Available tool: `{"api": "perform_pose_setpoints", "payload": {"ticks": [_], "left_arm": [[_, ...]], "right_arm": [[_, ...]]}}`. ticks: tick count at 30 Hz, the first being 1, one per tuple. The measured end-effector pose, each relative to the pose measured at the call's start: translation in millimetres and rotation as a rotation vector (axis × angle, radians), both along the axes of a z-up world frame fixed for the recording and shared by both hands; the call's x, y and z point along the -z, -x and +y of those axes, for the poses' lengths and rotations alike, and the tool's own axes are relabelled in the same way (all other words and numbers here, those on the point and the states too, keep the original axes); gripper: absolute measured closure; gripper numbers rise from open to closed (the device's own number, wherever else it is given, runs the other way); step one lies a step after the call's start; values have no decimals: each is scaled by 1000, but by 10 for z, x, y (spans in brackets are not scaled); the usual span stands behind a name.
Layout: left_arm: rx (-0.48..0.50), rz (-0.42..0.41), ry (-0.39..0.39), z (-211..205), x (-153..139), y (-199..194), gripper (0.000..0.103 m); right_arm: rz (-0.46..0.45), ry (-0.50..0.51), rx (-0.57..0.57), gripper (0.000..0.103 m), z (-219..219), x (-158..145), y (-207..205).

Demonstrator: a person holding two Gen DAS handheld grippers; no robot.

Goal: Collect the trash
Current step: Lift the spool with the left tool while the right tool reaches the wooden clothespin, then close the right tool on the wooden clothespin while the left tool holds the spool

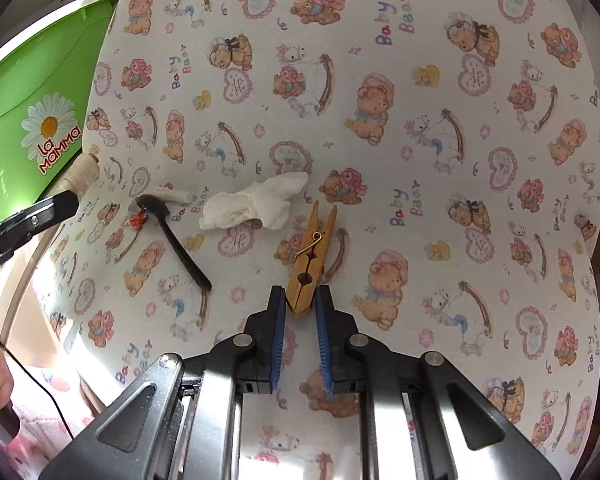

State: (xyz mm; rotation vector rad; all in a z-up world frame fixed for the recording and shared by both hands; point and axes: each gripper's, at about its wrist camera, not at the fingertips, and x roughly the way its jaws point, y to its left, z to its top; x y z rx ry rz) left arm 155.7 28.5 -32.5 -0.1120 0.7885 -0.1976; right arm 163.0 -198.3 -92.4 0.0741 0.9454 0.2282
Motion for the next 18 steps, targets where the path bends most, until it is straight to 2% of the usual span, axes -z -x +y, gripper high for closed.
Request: {"api": "perform_pose_setpoints", "payload": {"ticks": [2,6,12,14,16,18], "left_arm": [[5,-11,-9,-13,-19,12,81],[17,-43,-27,-40,-71,50,81],[18,-41,-29,-52,-70,61,81],[16,-38,-28,-50,-58,58,81],[12,-32,-25,-38,-46,54,81],[8,-26,-20,-22,-32,45,81]], "right_arm": [[5,-12,-25,87,-70,-4,95],[-15,42,-65,87,-146,-1,316],[-53,101,-45,84,-213,-51,527],[-62,112,-33,69,-216,-63,535],[-71,119,-28,63,-207,-64,525],[-78,128,-20,63,-188,-64,509]]}}
